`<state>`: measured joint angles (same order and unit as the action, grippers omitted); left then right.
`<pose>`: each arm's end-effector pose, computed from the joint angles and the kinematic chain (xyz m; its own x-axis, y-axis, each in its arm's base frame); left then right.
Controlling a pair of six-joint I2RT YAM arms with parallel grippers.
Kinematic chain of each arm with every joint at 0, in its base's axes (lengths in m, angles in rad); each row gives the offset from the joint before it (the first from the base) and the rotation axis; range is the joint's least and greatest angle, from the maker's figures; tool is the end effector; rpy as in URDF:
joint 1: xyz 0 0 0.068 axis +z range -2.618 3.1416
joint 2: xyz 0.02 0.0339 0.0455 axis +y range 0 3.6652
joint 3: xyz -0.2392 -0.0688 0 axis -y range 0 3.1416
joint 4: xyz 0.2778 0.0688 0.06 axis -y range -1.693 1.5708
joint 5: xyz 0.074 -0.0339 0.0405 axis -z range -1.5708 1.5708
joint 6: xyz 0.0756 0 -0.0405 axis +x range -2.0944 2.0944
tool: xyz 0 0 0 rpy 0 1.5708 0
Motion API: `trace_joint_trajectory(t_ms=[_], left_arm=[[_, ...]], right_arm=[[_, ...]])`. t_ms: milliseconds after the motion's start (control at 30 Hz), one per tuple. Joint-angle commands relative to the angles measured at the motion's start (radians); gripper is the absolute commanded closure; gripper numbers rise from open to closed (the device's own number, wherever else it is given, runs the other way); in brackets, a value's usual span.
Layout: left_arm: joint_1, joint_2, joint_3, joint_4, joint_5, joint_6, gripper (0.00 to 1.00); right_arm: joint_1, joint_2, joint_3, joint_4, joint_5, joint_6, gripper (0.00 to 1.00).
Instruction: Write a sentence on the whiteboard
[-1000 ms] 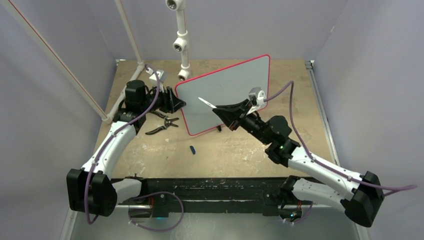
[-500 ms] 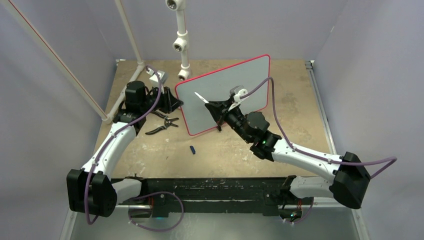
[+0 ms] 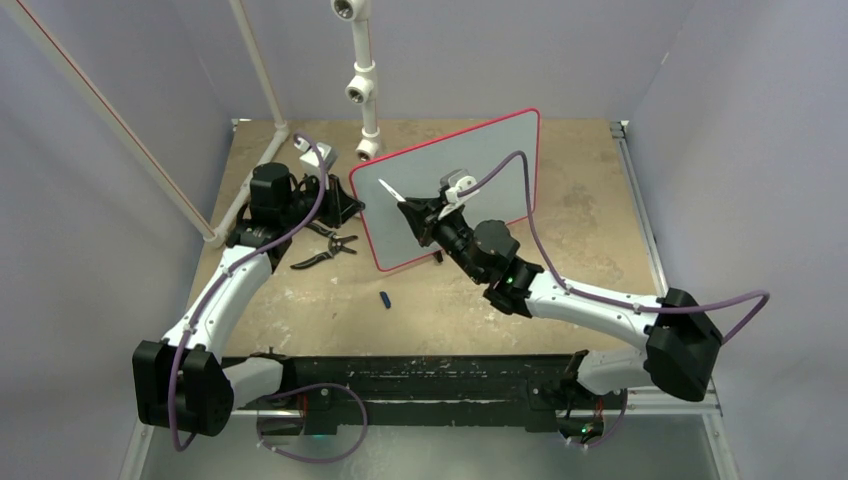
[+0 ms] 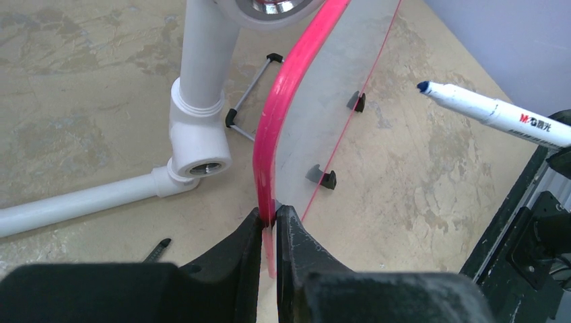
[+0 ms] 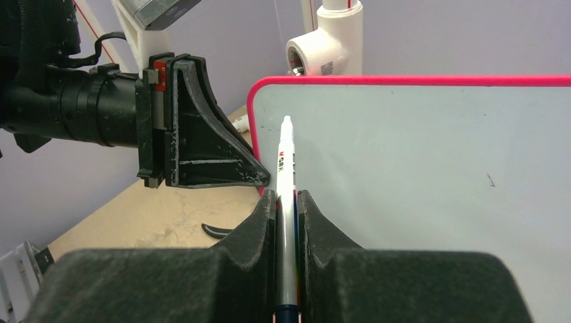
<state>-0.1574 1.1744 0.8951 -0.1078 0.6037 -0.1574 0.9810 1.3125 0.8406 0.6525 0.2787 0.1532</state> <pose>0.3265 -0.0953 0.2638 -0.4698 -0.0561 -0.8810 0.5818 0.7309 -0.3568 0.2275 0.3025 0.2983 -0.0002 0.2634 -0.9647 -0.6561 0.7280 0.1990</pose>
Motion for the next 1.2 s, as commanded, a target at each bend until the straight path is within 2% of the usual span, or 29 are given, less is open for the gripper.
trace_joint_trajectory(t_ms=[0,700,1167], left_arm=[[0.005,-0.024,-0.012,0.019,-0.027,0.043,1.00],[0.000,-0.027,-0.016,0.022,-0.013,0.052,1.00],[-0.001,-0.030,-0.016,0.026,-0.002,0.051,1.00]], right_arm=[[0.018,0.023,0.064,0.064,0.044,-0.044,1.00],[0.030,0.140,0.127,0.113,0.124,-0.070,1.00],[0.030,0.201,0.157,0.049,0.079,-0.062,1.00]])
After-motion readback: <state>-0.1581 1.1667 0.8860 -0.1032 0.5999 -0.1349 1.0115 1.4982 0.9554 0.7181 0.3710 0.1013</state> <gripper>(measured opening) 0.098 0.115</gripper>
